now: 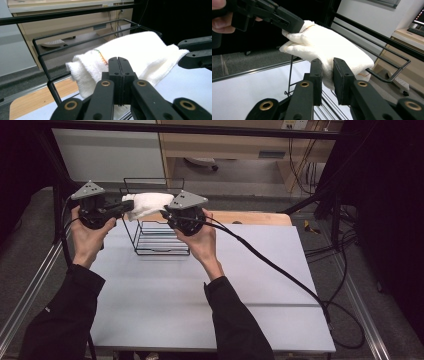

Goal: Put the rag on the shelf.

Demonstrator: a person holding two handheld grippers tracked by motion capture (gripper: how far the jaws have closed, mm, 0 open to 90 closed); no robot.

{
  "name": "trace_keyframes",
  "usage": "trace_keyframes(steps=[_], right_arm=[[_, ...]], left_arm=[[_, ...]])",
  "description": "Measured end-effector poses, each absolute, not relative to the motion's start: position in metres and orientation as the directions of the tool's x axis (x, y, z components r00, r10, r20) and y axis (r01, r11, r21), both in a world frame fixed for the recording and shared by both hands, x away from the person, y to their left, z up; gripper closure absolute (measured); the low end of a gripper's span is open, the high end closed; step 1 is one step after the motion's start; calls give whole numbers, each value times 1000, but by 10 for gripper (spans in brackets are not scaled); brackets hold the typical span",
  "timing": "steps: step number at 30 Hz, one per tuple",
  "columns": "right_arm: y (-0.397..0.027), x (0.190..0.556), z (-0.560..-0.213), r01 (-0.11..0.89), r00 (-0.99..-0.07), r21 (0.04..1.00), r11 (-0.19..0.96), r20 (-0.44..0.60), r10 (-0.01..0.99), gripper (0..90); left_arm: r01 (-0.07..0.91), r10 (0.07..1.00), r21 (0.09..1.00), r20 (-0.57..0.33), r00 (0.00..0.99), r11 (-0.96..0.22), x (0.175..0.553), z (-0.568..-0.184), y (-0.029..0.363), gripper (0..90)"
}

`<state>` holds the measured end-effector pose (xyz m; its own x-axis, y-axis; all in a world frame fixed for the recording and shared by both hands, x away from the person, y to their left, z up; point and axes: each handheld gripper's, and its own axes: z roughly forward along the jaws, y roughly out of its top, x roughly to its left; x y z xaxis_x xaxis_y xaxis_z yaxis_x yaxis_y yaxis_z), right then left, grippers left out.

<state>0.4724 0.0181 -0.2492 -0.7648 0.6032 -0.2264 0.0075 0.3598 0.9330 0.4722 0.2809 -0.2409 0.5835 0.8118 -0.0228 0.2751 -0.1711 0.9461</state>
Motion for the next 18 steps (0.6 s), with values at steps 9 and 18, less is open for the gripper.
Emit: trace_keyframes(steps=[9, 18], right_arm=[[16, 471, -241, 21, -776, 959, 283, -162, 609, 676], [24, 482, -256, 152, -776, 932, 328, -93, 624, 896]], left_arm=[[272, 814, 943, 0, 580, -194, 472, -248, 279, 900], [282, 817, 938, 3, 576, -203, 475, -262, 279, 900]])
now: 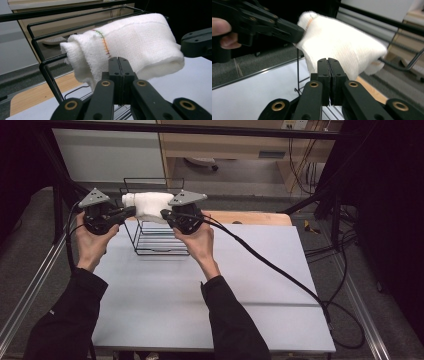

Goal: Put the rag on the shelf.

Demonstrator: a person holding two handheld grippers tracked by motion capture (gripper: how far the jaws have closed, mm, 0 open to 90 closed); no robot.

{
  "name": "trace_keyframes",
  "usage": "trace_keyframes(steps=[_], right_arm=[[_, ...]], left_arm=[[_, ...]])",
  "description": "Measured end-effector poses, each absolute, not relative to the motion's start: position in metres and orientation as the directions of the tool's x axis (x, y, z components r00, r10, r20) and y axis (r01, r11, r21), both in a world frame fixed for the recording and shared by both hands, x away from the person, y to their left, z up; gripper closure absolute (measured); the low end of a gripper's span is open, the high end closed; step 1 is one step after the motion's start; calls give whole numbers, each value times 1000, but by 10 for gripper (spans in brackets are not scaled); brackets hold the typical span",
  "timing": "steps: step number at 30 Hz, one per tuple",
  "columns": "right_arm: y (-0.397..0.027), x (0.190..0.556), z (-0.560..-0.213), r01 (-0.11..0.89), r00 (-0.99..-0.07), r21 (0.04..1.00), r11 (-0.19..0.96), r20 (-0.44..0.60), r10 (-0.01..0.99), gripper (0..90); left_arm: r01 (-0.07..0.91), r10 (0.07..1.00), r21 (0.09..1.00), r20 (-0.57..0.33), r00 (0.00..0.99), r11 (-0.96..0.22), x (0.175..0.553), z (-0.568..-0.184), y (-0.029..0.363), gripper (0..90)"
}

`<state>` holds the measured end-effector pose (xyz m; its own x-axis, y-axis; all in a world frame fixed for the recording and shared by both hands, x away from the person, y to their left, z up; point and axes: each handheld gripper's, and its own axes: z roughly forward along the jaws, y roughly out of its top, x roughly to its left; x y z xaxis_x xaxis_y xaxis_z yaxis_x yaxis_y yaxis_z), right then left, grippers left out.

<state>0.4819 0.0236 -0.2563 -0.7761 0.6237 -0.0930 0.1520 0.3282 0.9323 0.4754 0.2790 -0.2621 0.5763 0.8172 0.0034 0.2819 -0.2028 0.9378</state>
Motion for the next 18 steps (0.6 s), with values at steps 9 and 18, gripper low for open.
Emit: trace_keyframes(steps=[9, 18], right_arm=[[29, 497, -268, 190, -730, 921, 341, -100, 677, 888], [29, 500, -270, 179, -725, 926, 331, -102, 681, 862]], left_arm=[[273, 830, 941, 14, 558, -199, 484, -275, 276, 900], [267, 832, 946, 6, 555, -185, 486, -278, 278, 899]])
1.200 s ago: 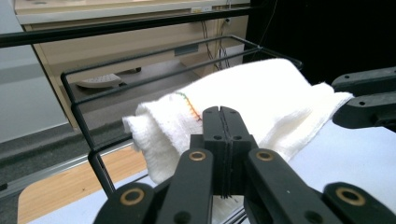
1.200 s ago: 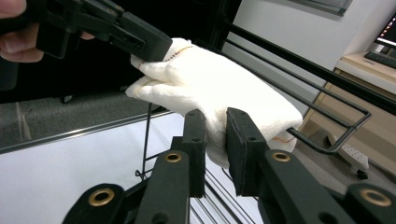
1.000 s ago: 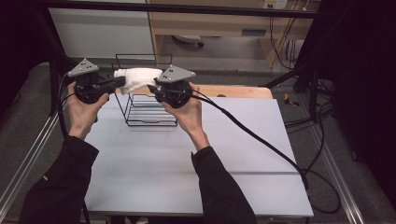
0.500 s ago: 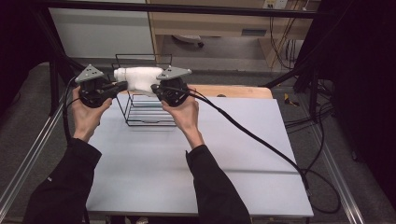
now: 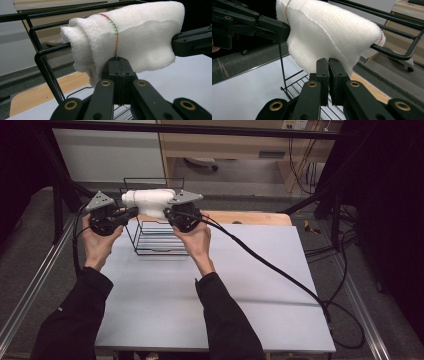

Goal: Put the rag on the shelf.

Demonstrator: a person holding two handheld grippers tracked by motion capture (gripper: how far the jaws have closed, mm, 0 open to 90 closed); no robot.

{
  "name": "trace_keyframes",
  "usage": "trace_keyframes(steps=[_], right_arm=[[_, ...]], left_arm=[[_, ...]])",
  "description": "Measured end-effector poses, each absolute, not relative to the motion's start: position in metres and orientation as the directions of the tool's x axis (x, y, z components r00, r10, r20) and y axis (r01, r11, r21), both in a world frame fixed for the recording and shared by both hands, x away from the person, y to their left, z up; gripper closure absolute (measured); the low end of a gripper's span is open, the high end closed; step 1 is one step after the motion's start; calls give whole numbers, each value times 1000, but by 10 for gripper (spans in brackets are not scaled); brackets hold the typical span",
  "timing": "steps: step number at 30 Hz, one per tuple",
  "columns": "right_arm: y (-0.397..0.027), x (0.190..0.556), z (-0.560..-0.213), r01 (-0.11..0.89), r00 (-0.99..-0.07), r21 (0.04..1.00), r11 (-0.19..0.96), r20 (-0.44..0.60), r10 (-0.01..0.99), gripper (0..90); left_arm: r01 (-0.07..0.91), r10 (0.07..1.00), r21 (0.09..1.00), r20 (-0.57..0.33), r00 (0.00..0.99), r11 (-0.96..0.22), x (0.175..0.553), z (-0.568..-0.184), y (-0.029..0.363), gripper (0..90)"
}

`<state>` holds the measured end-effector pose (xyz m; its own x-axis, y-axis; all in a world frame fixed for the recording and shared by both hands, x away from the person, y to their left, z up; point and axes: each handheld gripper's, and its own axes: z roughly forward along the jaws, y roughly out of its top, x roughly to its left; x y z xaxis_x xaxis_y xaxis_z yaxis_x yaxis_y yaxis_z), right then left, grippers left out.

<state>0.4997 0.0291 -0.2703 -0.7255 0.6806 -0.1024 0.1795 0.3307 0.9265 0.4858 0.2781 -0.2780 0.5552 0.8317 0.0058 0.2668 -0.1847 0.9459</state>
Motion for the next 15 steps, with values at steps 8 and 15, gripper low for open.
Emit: trace_keyframes(steps=[8, 15], right_arm=[[20, 486, -260, 170, -751, 935, 312, -82, 655, 777], [2, 472, -250, 182, -762, 934, 307, -63, 644, 649]], left_arm=[[280, 819, 941, -5, 574, -190, 474, -274, 282, 797], [303, 818, 928, 5, 575, -218, 461, -274, 287, 657]])
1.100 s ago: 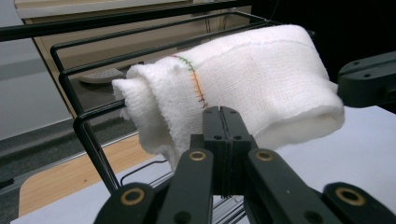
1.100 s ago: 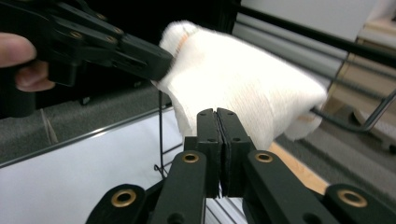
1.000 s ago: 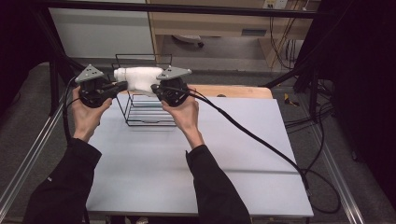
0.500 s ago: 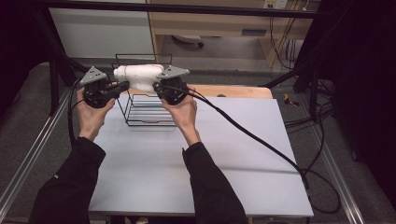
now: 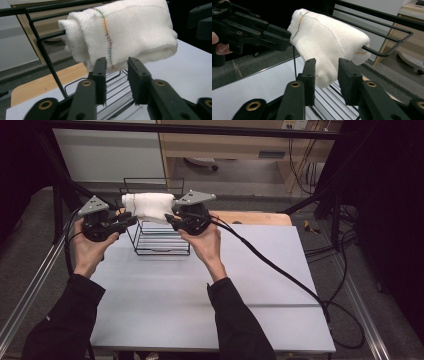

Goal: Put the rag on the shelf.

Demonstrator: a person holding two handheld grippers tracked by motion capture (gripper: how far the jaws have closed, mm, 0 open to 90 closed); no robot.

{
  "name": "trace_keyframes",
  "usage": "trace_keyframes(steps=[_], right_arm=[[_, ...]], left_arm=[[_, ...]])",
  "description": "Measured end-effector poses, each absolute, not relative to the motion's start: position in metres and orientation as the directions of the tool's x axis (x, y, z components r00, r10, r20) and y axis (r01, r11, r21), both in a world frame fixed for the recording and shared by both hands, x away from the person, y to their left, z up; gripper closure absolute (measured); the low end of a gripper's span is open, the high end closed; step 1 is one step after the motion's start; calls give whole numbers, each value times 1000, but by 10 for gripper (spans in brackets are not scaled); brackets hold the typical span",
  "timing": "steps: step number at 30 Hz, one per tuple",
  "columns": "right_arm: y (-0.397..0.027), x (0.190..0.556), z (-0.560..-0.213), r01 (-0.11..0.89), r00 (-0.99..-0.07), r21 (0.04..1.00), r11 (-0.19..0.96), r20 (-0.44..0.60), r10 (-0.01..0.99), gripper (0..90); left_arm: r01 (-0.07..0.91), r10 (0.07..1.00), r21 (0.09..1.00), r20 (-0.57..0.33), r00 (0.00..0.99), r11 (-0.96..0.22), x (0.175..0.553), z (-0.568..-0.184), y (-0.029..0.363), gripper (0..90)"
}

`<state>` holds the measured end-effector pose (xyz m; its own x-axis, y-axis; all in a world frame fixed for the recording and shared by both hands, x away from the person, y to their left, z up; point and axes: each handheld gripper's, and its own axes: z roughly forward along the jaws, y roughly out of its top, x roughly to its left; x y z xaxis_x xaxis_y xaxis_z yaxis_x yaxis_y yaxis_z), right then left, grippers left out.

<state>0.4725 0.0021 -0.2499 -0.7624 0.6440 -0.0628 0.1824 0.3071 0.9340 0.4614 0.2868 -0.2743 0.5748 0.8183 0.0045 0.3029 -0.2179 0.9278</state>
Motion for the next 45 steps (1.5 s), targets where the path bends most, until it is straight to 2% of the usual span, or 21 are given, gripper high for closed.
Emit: trace_keyframes(steps=[10, 17, 23, 32, 45], right_arm=[[-39, 458, -254, 233, -747, 928, 292, -22, 665, 407], [-76, 451, -272, 290, -721, 910, 295, 6, 693, 228], [-110, 445, -293, 345, -704, 896, 280, 50, 708, 115], [-163, 432, -329, 420, -666, 874, 245, 114, 737, 55], [-215, 408, -391, 473, -643, 854, 216, 167, 747, 16]], left_arm=[[369, 810, 895, -14, 586, -251, 445, -294, 292, 439], [404, 800, 881, -51, 598, -246, 435, -313, 296, 315], [421, 792, 870, -60, 608, -257, 429, -329, 296, 222], [449, 781, 851, -78, 619, -271, 419, -360, 295, 122], [485, 774, 824, -93, 626, -292, 401, -403, 286, 58]])
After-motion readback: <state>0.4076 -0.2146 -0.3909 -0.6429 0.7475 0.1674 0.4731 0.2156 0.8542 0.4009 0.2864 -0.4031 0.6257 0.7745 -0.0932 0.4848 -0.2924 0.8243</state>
